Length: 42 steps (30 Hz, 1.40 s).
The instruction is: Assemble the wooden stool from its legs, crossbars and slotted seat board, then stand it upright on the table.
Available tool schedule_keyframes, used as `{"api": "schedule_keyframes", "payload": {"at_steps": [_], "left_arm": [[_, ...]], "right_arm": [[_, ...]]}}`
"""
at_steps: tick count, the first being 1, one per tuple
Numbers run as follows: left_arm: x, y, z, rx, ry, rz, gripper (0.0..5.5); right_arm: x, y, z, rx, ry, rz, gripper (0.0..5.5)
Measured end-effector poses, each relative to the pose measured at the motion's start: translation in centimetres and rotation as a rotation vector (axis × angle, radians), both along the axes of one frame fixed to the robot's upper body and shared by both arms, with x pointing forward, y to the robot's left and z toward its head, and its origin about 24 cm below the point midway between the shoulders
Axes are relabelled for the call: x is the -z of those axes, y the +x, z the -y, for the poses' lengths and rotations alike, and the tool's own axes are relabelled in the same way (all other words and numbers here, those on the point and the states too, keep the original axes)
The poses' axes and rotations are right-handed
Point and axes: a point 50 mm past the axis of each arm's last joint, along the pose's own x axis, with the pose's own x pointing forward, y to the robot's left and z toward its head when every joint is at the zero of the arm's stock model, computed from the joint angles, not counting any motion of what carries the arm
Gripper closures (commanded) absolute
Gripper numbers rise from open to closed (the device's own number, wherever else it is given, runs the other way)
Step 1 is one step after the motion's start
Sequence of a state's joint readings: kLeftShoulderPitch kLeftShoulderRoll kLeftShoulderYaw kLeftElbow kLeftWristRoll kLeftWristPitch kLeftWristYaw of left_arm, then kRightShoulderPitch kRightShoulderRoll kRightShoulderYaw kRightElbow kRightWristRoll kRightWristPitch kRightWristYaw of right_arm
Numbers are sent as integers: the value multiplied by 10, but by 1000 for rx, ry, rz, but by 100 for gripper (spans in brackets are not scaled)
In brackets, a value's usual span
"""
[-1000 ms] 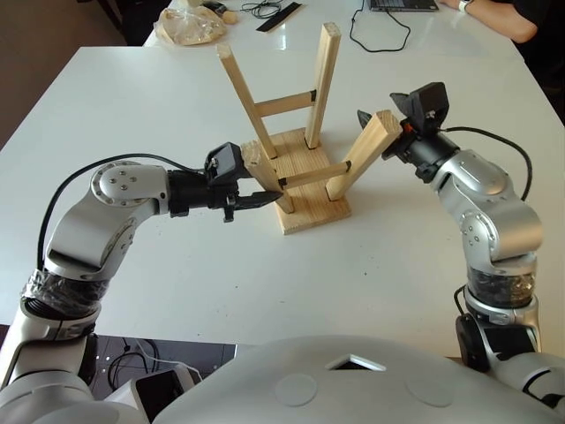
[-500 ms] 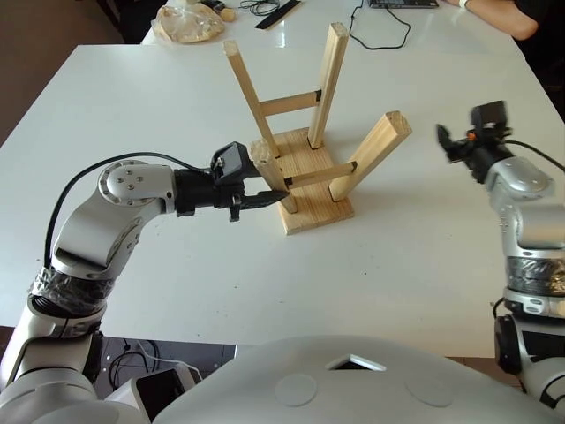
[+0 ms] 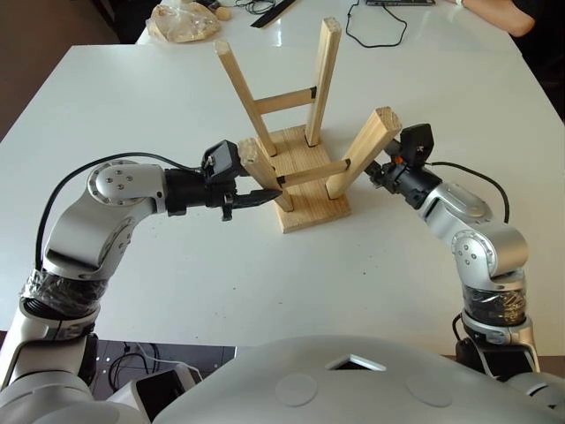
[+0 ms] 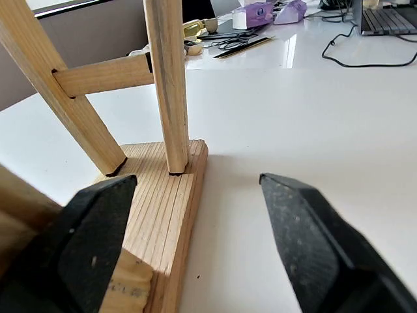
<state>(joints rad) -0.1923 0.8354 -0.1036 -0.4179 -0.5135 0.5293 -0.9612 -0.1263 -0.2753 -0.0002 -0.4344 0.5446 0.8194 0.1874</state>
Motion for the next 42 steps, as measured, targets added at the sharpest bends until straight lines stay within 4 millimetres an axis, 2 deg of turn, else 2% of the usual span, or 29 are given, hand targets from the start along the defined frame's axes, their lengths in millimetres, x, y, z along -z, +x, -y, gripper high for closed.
{"api": "schedule_keyframes", "payload": {"at_steps": [3, 5, 8, 10, 13, 16, 18, 19, 20, 21, 22, 23, 24, 26, 31, 37, 42], "left_arm": [[4, 0, -2, -20, -2, -14, 346], [7, 1, -1, -36, -7, -17, 346], [8, 1, 3, -42, -15, -12, 346], [8, 0, 4, -42, -16, -9, 346], [8, 0, 4, -46, -15, -6, 346], [8, 0, 3, -46, -14, -6, 346], [7, 0, 3, -46, -14, -8, 346], [7, 0, 3, -47, -14, -8, 346], [7, 0, 3, -47, -15, -9, 346], [7, 0, 2, -48, -15, -7, 346], [6, 1, 3, -49, -16, -5, 346], [3, 1, 4, -44, -22, 10, 346], [2, 0, 2, -49, -17, 10, 346], [0, -2, -6, -55, -1, 10, 346], [-2, -4, -8, -47, -2, 11, 346], [4, -9, 1, -59, -24, -7, 346], [1, -9, 7, -75, -45, -23, 346]], "right_arm": [[-10, -3, -1, 2, -37, 9, 198], [-13, 3, 1, -3, -131, 71, 198], [-4, 17, 17, 80, -172, 81, 198], [5, 27, 53, 242, -232, 69, 198], [1, 36, 100, 415, -291, 115, 198], [-10, 45, 126, 540, -311, 179, 198], [-17, 49, 134, 595, -302, 212, 198], [-20, 53, 131, 623, -272, 224, 198], [-20, 55, 119, 600, -227, 217, 198], [-17, 56, 94, 524, -148, 193, 198], [-14, 56, 59, 406, -48, 155, 198], [-10, 48, 12, 240, 93, 90, 198], [-9, 38, -20, 152, 201, 38, 198], [-7, 26, -26, 163, 262, -32, 198], [-9, 16, -23, 155, 344, -132, 198], [-21, 14, -8, 51, 104, -80, 198], [-6, 11, -1, 0, -42, -74, 198]]}}
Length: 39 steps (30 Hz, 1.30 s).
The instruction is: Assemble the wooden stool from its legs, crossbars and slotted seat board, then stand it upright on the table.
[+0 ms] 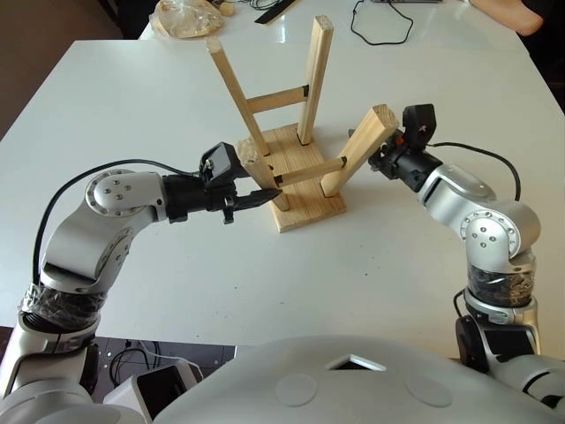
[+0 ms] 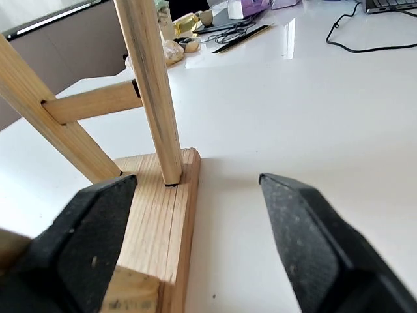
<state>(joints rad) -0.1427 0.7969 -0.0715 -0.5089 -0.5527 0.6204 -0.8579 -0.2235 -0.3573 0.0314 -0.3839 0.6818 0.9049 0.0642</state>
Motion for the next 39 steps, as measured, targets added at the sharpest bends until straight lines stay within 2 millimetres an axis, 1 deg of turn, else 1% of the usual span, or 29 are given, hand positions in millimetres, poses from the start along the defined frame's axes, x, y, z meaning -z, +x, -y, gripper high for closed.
{"api": "schedule_keyframes", "payload": {"at_steps": [1, 2, 3, 6, 7, 9, 11, 13, 16, 18, 20, 22, 23, 24, 26, 27, 29, 30, 31, 32, 33, 35, 37, 39], "left_arm": [[0, 0, 1, -7, -4, -5, 308], [-1, 0, 3, -14, -8, -9, 294], [3, -1, 4, -17, -26, -54, 270], [17, -5, 9, -9, -33, -147, 225], [18, -5, 8, -10, -32, -151, 216], [19, -6, 7, -5, -22, -152, 174], [21, -8, 6, 0, -13, -149, 174], [21, -7, 5, 0, -1, -123, 174], [17, -12, 6, 35, -20, -100, 174], [14, -22, -1, 66, -34, -76, 174], [22, -33, -13, 102, 5, -95, 174], [32, -38, -24, 89, 44, -124, 174], [36, -37, -30, 52, 52, -134, 174], [37, -34, -32, 9, 43, -126, 174], [38, -34, -30, -18, 21, -118, 174], [42, -39, -28, -22, 5, -123, 174], [48, -42, -31, -45, -1, -141, 174], [53, -40, -37, -91, 2, -146, 174], [56, -33, -49, -178, 3, -146, 174], [55, -27, -60, -240, 8, -134, 174], [52, -22, -64, -263, 5, -119, 174], [47, -16, -65, -268, -3, -92, 174], [53, -18, -60, -247, -2, -106, 174], [58, -20, -53, -234, -14, -119, 174]], "right_arm": [[5, -1, 2, -10, -20, -14, 198], [9, -1, 3, -17, -37, -22, 198], [13, 0, 4, -35, -70, -19, 198], [18, 3, 11, -42, -120, 2, 198], [19, 5, 15, -35, -146, 9, 198], [22, 8, 22, -21, -207, 38, 198], [27, 7, 27, -19, -248, 40, 198], [30, 4, 29, -15, -233, 29, 198], [25, 4, 29, -10, -200, 47, 198], [23, 4, 29, -14, -202, 56, 198], [23, 5, 33, -4, -214, 59, 198], [21, 4, 37, -4, -222, 62, 198], [22, 3, 41, -7, -234, 58, 198], [24, 1, 44, -4, -255, 51, 198], [25, 1, 47, 0, -281, 49, 198], [25, 0, 49, 1, -300, 53, 198], [22, 0, 52, -11, -323, 62, 198], [20, -2, 52, -29, -336, 73, 198], [16, -5, 53, -69, -366, 86, 198], [15, -9, 54, -111, -400, 94, 198], [15, -12, 54, -141, -422, 92, 198], [22, -24, 56, -249, -487, 68, 198], [38, -48, 58, -455, -591, -7, 198], [47, -63, 59, -581, -625, -59, 198]]}}
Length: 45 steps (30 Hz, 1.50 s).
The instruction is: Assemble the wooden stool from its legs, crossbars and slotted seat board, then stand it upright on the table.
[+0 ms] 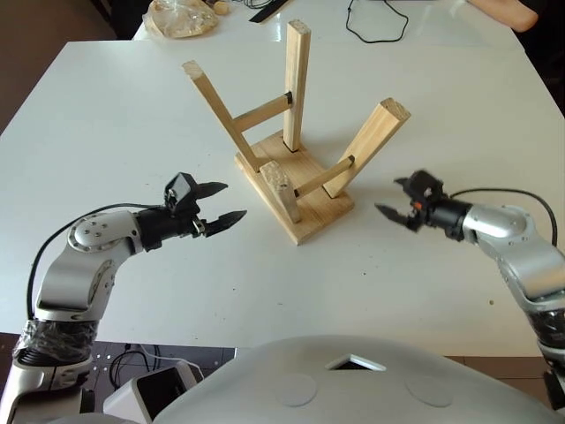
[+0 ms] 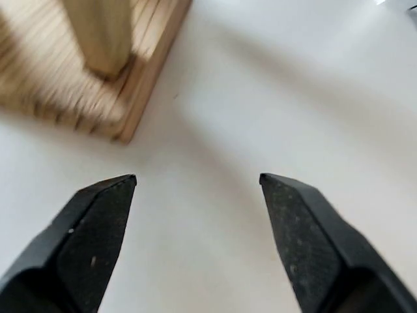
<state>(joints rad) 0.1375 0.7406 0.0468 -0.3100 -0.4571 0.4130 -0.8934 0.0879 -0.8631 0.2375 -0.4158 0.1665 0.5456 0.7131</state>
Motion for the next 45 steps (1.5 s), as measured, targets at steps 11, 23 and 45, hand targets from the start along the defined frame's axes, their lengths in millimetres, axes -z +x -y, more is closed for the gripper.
{"api": "schedule_keyframes", "payload": {"at_steps": [11, 23, 45], "left_arm": [[-14, 13, 36, 67, -72, 85, 174], [-16, 13, 91, 304, -96, 104, 174], [19, -14, 37, 137, 63, -29, 174]], "right_arm": [[11, -15, -36, -225, 67, -30, 198], [14, -2, -31, -217, 56, 7, 198], [20, 32, 0, 62, -11, 152, 198]]}}
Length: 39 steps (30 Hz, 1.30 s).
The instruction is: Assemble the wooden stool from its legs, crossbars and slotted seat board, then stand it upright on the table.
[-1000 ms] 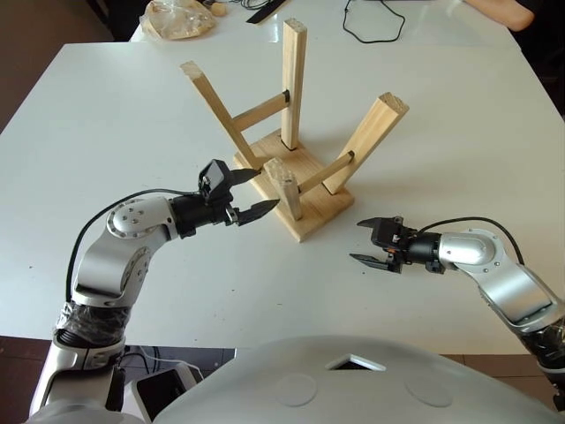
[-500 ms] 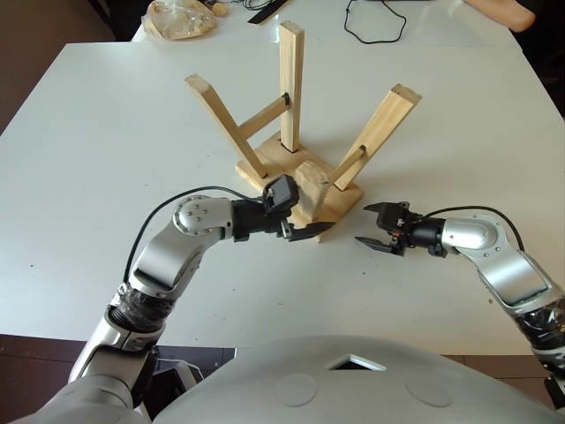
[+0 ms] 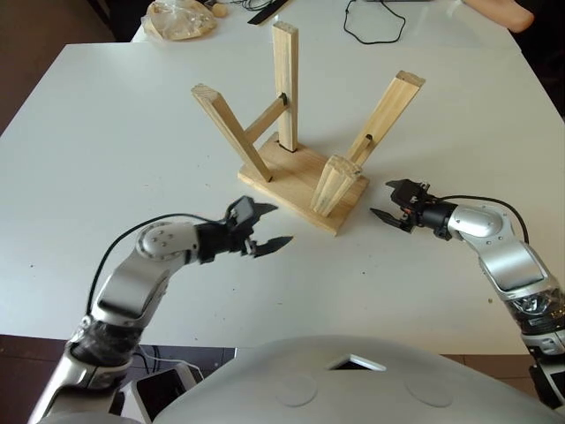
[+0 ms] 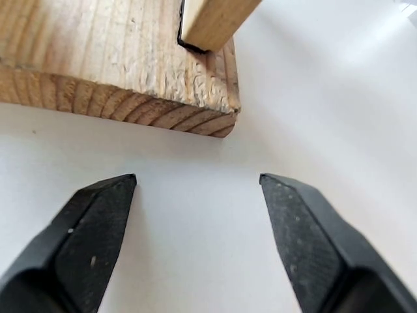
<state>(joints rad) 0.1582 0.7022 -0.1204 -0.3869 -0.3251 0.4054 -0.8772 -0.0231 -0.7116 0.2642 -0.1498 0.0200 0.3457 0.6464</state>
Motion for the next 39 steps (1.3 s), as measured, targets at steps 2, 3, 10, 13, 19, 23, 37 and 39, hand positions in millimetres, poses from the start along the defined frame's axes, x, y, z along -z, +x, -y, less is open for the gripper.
{"api": "schedule_keyframes", "payload": {"at_steps": [2, 3, 10, 13, 19, 23, 37, 39], "left_arm": [[1, 7, -26, -91, 42, 14, 174], [1, 12, -35, -128, 51, 25, 174], [-10, 84, -90, -463, 136, 244, 174], [-5, 98, -91, -489, 192, 311, 174], [8, 139, -62, -530, 333, 506, 174], [30, 136, -40, -291, 466, 608, 174], [32, 43, -38, -79, 283, 557, 174], [30, 30, -37, -80, 284, 523, 174]], "right_arm": [[0, -1, 1, 12, 3, 7, 198], [0, -1, 1, 16, 4, 10, 198], [-1, 6, 1, 14, -13, 41, 198], [-1, 10, -2, 1, -15, 45, 198], [-2, 17, -3, -17, -30, 49, 198], [-2, 20, -7, -36, -33, 52, 198], [1, 14, -3, 4, -24, 77, 198], [0, 9, -1, -9, -30, 66, 198]]}}
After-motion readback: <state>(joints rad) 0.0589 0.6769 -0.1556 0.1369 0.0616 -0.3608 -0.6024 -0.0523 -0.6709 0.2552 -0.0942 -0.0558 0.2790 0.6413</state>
